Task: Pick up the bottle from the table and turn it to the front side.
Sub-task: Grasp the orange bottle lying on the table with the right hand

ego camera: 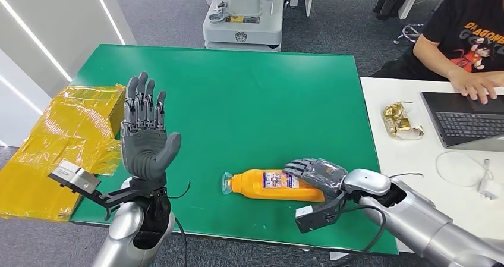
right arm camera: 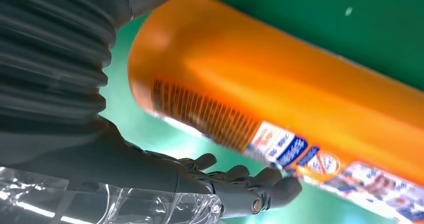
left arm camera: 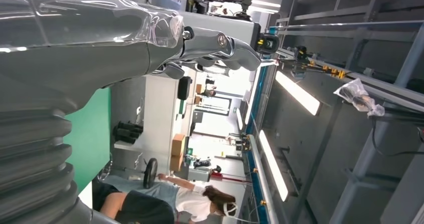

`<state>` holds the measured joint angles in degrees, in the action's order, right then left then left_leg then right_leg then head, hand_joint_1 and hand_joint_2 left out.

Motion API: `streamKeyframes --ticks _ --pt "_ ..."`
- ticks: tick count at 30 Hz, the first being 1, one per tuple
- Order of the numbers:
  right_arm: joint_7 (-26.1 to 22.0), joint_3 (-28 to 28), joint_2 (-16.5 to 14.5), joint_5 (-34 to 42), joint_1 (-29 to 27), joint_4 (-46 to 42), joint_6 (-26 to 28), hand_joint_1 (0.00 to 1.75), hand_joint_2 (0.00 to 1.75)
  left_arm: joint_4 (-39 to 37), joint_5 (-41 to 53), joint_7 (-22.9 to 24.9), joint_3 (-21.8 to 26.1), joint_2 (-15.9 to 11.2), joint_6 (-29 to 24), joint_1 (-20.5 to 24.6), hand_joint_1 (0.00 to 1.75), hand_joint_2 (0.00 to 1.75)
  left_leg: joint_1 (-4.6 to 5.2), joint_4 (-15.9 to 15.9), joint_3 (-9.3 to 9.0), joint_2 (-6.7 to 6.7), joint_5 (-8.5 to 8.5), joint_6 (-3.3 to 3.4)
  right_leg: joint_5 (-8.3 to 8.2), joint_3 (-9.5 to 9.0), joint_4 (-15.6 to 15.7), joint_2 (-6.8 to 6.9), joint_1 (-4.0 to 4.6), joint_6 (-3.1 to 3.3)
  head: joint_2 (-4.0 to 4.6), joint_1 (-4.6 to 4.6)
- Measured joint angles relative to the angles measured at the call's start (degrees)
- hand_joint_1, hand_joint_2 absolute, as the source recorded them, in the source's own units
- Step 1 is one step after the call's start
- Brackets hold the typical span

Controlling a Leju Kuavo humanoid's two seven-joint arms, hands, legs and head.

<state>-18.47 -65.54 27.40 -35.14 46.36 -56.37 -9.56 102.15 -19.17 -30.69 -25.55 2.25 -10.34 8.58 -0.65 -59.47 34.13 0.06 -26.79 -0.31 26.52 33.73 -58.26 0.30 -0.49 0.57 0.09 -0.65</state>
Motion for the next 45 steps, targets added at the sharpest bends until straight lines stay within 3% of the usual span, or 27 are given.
streamKeyframes --ticks 15,16,19,20,21,35,40,45 --pt "0.82 5.27 0.07 -0.3 -4.94 0.43 -0.14 0.0 1.75 -0.3 -0.17 0.7 0.0 0.08 0.28 0.51 0.0 1.75 0.0 -0.01 -0.02 0.01 0.0 0.0 0.0 0.0 0.0 -0.01 0.0 0.0 0.0 0.01" --pt "0.86 5.57 0.07 -0.31 -5.35 0.45 -0.07 0.17 1.75 -0.3 -0.17 0.77 -0.01 0.14 0.33 0.5 0.0 1.75 0.0 -0.01 -0.02 0.01 0.0 0.0 0.0 0.0 0.0 -0.02 0.0 0.0 0.0 0.01" --pt "1.28 6.3 0.09 -0.41 -6.31 0.46 -0.01 1.4 1.75 -0.3 -0.1 0.86 -0.01 0.29 0.52 0.49 0.0 1.75 0.0 -0.01 -0.02 0.01 0.0 0.0 0.0 0.0 0.0 -0.03 0.0 0.0 0.0 0.0" --pt "1.47 6.49 0.1 -0.46 -6.53 0.45 -0.01 1.66 1.75 -0.3 -0.06 0.86 0.0 0.31 0.59 0.49 0.0 1.75 0.0 -0.01 -0.02 0.02 0.0 0.0 0.0 0.0 0.0 -0.03 0.0 0.0 0.0 -0.01" --pt "1.6 6.68 0.1 -0.5 -6.71 0.45 -0.02 1.71 1.75 -0.3 -0.03 0.86 0.0 0.32 0.65 0.48 0.0 1.75 0.0 -0.01 -0.02 0.02 0.0 0.0 0.0 -0.01 0.0 -0.03 0.0 0.0 0.0 0.0" --pt "1.42 8.1 0.1 -0.96 -7.53 0.36 1.25 1.75 1.75 -0.3 0.08 0.86 0.0 0.52 0.64 0.32 0.0 1.75 0.0 -0.01 -0.03 0.01 0.0 0.0 -0.01 -0.04 0.0 -0.01 0.0 0.0 0.0 -0.01" --pt "2.5 10.14 0.03 -2.76 -9.24 -0.34 6.08 1.75 1.75 -0.29 0.51 0.86 0.0 0.52 0.1 -0.05 0.0 1.75 0.0 -0.01 0.02 -0.02 0.0 0.0 0.0 -0.04 0.0 0.01 0.0 0.0 0.0 -0.01" --pt "5.73 15.71 -0.38 -2.16 -12.83 -3.31 15.21 1.75 1.75 -0.24 1.1 0.82 0.0 0.46 -0.58 -1.15 0.0 1.75 0.0 0.0 0.03 -0.02 0.0 0.0 0.01 -0.02 -0.01 0.02 0.0 -0.01 0.0 0.0"
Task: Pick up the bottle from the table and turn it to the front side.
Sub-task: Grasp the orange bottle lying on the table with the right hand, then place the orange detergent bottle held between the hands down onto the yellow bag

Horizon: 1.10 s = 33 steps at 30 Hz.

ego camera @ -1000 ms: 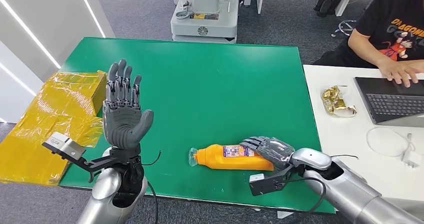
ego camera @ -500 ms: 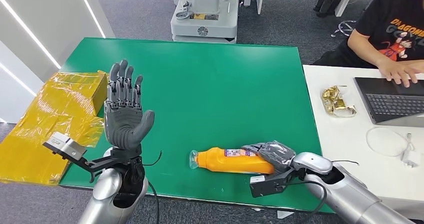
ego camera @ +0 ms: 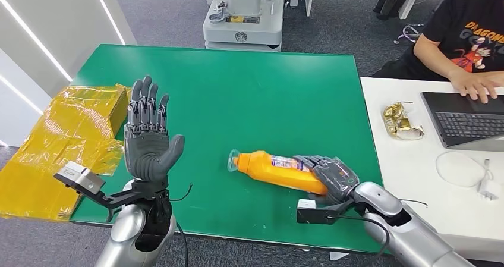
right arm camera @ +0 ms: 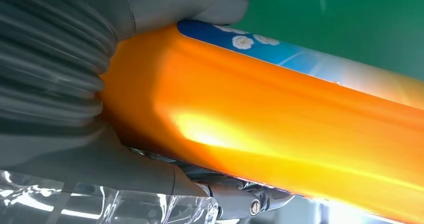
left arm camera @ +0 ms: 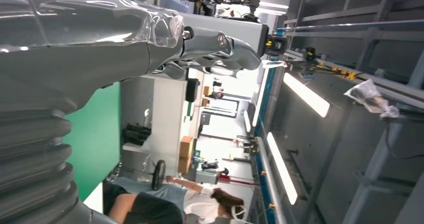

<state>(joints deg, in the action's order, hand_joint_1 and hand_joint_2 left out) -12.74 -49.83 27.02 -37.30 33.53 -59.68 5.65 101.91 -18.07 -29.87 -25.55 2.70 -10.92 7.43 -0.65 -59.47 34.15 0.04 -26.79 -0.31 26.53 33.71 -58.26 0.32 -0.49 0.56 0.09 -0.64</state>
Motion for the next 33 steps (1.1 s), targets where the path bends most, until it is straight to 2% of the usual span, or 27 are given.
streamKeyframes --ticks 7,12,18,22,26,29,33 --pt "1.52 5.77 -0.14 -0.33 -4.55 -4.3 3.98 1.75 1.75 0.1 0.33 -0.03 0.0 -0.02 -0.15 -0.75 0.0 1.75 0.0 0.02 0.02 -0.03 0.0 0.0 0.02 0.01 0.0 0.04 0.0 -0.01 0.0 0.0" --pt "2.86 11.92 -0.72 -0.56 -11.41 -10.54 11.44 1.75 1.75 0.2 1.22 0.49 0.0 0.03 -0.05 -1.38 0.0 1.75 0.0 0.02 0.07 -0.14 -0.01 0.0 0.03 0.02 0.01 0.15 0.0 -0.02 0.0 0.0" --pt "3.12 17.16 -1.9 -1.09 -18.0 -17.46 14.07 1.75 1.75 0.41 1.81 1.14 0.0 0.17 0.06 -1.58 0.0 1.75 0.0 0.02 0.08 -0.15 -0.01 0.01 0.05 0.05 0.01 0.17 0.0 -0.01 0.0 0.0" --pt "2.31 20.81 -4.29 -2.72 -23.87 -23.97 19.19 1.75 1.75 0.48 2.68 2.6 0.0 0.7 0.75 -1.62 0.0 1.75 -0.01 0.04 0.09 -0.15 -0.01 0.0 0.07 0.05 0.01 0.17 0.01 0.02 0.0 -0.01" --pt "0.99 23.58 -8.03 -3.89 -28.48 -29.66 24.6 1.75 1.75 0.55 3.92 5.91 -0.24 1.25 3.94 -1.6 0.0 1.75 -0.01 0.05 0.09 -0.11 -0.01 0.0 0.07 0.1 0.0 0.13 0.02 0.03 0.0 -0.01" --pt "0.72 24.93 -10.37 -4.43 -29.91 -32.42 25.5 1.75 1.75 0.49 3.79 8.26 -0.73 1.6 6.64 -1.56 0.0 1.75 -0.01 0.06 0.08 -0.03 -0.01 0.0 0.07 0.12 0.0 0.06 0.01 0.03 0.0 -0.01" --pt "0.28 25.92 -11.88 -5.13 -30.24 -34.12 24.37 1.75 1.75 0.23 3.38 10.18 -1.69 2.03 9.54 -1.5 0.0 1.75 0.0 0.05 0.08 -0.02 -0.01 0.0 0.07 0.12 0.0 0.05 0.01 0.03 0.0 0.01"
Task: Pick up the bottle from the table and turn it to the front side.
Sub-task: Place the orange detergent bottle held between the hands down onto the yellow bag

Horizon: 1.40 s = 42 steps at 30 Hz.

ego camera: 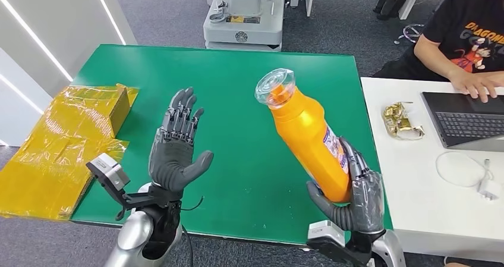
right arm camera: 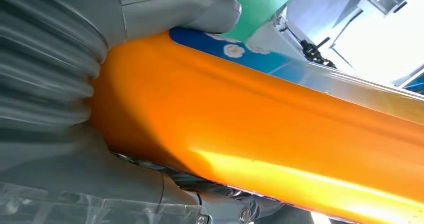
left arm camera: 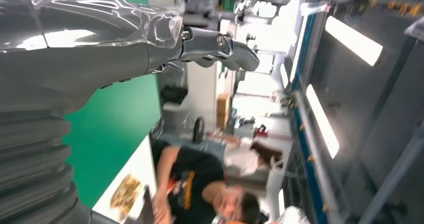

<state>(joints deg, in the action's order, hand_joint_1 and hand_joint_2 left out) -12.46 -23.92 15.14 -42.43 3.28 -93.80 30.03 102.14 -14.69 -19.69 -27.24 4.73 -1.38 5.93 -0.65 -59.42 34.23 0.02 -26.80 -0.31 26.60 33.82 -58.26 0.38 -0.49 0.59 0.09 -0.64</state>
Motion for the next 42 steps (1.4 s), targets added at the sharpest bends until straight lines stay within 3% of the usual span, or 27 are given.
streamKeyframes --ticks 10,19,31,42 --pt "-0.13 0.38 -0.79 -0.59 0.07 -0.43 -1.47 1.75 1.75 -0.12 -0.04 0.84 -1.06 0.51 1.57 0.3 0.0 1.75 0.01 -0.01 0.01 0.0 -0.01 0.0 0.0 0.01 0.0 -0.01 -0.02 0.0 0.0 -0.02" --pt "2.69 -1.44 -1.01 -7.83 3.12 1.48 -10.08 1.75 1.75 -0.7 0.67 1.23 -1.3 0.96 3.22 1.18 0.0 1.75 0.0 0.0 0.01 0.01 0.0 0.0 -0.01 0.01 -0.01 -0.01 0.0 0.0 0.0 -0.02" --pt "0.11 -6.79 -0.93 -5.1 11.1 8.72 -11.73 1.75 1.75 -2.25 -0.37 0.92 -1.3 1.02 2.61 2.64 0.0 1.75 0.0 -0.01 0.02 0.0 0.0 0.0 -0.01 0.02 -0.01 -0.02 0.0 0.0 0.0 -0.02" --pt "-1.59 -9.81 -1.03 -4.06 12.86 11.24 -11.76 1.75 1.75 -3.81 -2.25 0.1 -1.37 0.95 0.94 3.76 0.0 1.75 0.0 -0.01 0.03 0.0 0.0 0.0 -0.01 0.01 -0.01 -0.01 -0.01 0.0 0.0 -0.02"
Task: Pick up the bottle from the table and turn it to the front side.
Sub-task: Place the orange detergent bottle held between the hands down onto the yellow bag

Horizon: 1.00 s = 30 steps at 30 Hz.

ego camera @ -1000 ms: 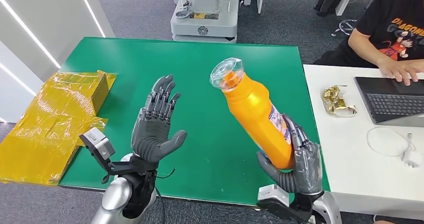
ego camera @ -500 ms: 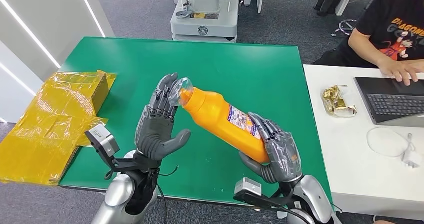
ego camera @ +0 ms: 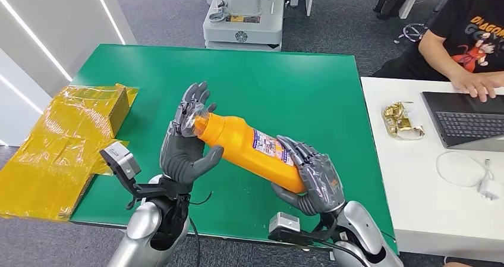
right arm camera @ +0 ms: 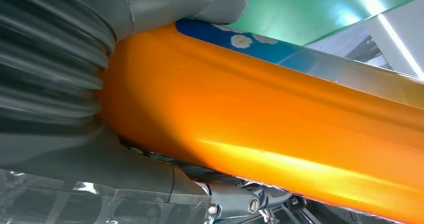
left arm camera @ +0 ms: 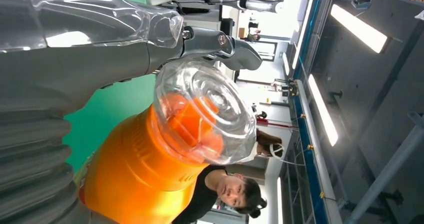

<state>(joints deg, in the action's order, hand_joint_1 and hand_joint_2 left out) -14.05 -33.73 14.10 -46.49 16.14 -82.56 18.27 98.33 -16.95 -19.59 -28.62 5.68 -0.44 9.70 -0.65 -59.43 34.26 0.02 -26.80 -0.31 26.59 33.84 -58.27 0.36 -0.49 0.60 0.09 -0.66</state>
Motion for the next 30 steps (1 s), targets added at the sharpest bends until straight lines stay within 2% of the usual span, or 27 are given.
streamKeyframes --ticks 8,23,24,27,28,30 --pt "-2.23 -2.09 -0.04 2.76 1.21 1.45 -1.31 1.75 1.75 -0.93 -1.58 -0.39 -0.85 -0.51 -1.67 0.68 0.0 1.75 0.0 0.0 -0.01 0.0 0.0 0.0 0.0 0.01 0.0 -0.01 0.0 0.0 0.0 0.01" --pt "-3.0 -3.51 -0.05 4.49 2.95 3.83 -2.52 1.75 1.75 -2.04 -2.6 -0.75 -1.85 -1.13 -2.62 1.25 0.0 1.75 0.0 -0.01 0.0 0.0 0.0 0.0 0.0 0.0 0.0 0.0 0.0 0.0 0.0 0.01" --pt "-3.0 -3.53 -0.05 4.5 3.0 3.92 -2.5 1.75 1.75 -2.07 -2.6 -0.75 -1.86 -1.14 -2.62 1.25 0.07 1.75 0.0 -0.01 0.0 0.0 0.0 0.0 0.0 0.0 0.0 0.0 0.0 0.0 0.0 0.01" --pt "-3.0 -3.6 -0.05 4.6 3.18 4.21 -2.46 1.75 1.75 -2.1 -2.59 -0.76 -1.95 -1.16 -2.63 1.25 1.38 1.75 0.0 -0.01 0.0 0.0 0.0 0.0 0.0 0.01 0.0 0.0 0.0 0.0 0.0 0.0" --pt "-2.99 -3.61 -0.05 4.64 3.22 4.28 -2.46 1.75 1.75 -2.1 -2.59 -0.76 -2.01 -1.16 -2.63 1.26 1.75 1.75 0.0 -0.01 0.0 0.0 0.0 0.0 0.0 0.01 0.0 0.0 0.0 0.0 0.0 0.0" --pt "-2.9 -3.62 -0.05 4.68 3.28 4.48 -2.44 1.75 1.75 -2.1 -2.45 -0.79 -2.2 -1.16 -2.54 1.26 1.75 1.75 0.0 -0.01 0.0 0.0 0.0 0.0 0.0 0.01 0.0 0.0 0.0 0.0 0.0 0.0"
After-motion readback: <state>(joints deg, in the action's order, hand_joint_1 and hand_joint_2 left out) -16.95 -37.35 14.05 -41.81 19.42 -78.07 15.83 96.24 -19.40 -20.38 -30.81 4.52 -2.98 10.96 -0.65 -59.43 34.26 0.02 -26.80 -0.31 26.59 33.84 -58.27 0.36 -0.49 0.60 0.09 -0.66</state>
